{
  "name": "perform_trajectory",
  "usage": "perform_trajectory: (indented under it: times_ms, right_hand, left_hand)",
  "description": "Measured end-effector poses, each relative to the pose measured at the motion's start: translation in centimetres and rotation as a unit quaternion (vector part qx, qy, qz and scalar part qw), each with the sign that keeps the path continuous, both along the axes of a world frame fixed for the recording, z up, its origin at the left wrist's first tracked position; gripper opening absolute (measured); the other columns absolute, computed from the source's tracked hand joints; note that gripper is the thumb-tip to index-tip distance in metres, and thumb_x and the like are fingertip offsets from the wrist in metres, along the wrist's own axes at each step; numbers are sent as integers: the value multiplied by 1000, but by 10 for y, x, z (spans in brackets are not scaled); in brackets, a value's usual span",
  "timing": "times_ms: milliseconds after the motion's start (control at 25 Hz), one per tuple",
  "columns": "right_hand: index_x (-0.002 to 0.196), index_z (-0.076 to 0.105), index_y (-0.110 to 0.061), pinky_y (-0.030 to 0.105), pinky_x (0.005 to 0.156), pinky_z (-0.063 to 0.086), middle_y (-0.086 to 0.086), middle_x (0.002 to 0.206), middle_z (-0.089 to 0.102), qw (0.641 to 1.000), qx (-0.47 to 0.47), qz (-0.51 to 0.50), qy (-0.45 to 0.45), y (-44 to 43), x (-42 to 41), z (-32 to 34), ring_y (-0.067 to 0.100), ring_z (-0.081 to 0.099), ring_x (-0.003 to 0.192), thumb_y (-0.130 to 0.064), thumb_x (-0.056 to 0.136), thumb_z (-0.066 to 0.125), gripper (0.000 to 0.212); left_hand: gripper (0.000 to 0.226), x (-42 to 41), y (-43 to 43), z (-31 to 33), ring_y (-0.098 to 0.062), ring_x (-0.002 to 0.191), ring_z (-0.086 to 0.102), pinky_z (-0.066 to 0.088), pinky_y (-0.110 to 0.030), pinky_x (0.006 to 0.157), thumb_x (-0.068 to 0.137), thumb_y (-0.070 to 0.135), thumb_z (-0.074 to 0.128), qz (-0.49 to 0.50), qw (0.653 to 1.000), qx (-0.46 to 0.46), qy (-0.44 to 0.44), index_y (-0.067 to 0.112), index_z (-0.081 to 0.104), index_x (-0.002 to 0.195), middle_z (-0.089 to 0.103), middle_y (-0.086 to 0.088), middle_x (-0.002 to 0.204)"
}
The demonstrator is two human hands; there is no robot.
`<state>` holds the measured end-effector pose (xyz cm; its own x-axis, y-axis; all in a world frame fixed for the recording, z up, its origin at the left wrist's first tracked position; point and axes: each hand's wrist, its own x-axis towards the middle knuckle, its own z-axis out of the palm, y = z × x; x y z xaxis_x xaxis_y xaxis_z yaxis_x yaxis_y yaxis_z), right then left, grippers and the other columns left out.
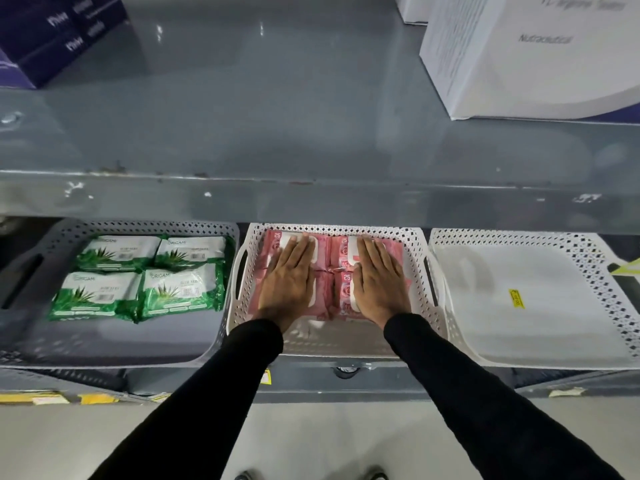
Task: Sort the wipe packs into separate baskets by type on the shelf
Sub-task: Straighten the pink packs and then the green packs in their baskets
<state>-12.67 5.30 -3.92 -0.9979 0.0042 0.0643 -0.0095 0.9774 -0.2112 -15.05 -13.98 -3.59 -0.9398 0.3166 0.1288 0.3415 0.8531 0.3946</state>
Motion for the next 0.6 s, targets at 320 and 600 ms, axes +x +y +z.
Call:
perform_trajectory:
  times_ms: [320, 600]
  right_hand:
    - [161, 15, -14, 37, 123, 7, 3, 170, 13, 987, -129, 15, 98, -77, 16, 68, 17, 7, 158, -33, 108, 31, 58]
    - [146, 49, -13, 39, 115, 39, 5, 146, 53, 971, -127, 193, 53, -242, 10, 81, 25, 50, 135, -23, 94, 65, 56]
  left_hand:
    - [50, 21, -52, 50, -19, 153, 23, 10, -36, 128, 107, 29, 28, -70, 991, 100, 62, 11, 35, 153, 33, -7, 162]
    - [39, 40, -266, 58, -32, 140, 48, 41, -42, 111, 100, 22, 58, 81, 991, 107, -1, 12, 57, 137, 54, -17, 148]
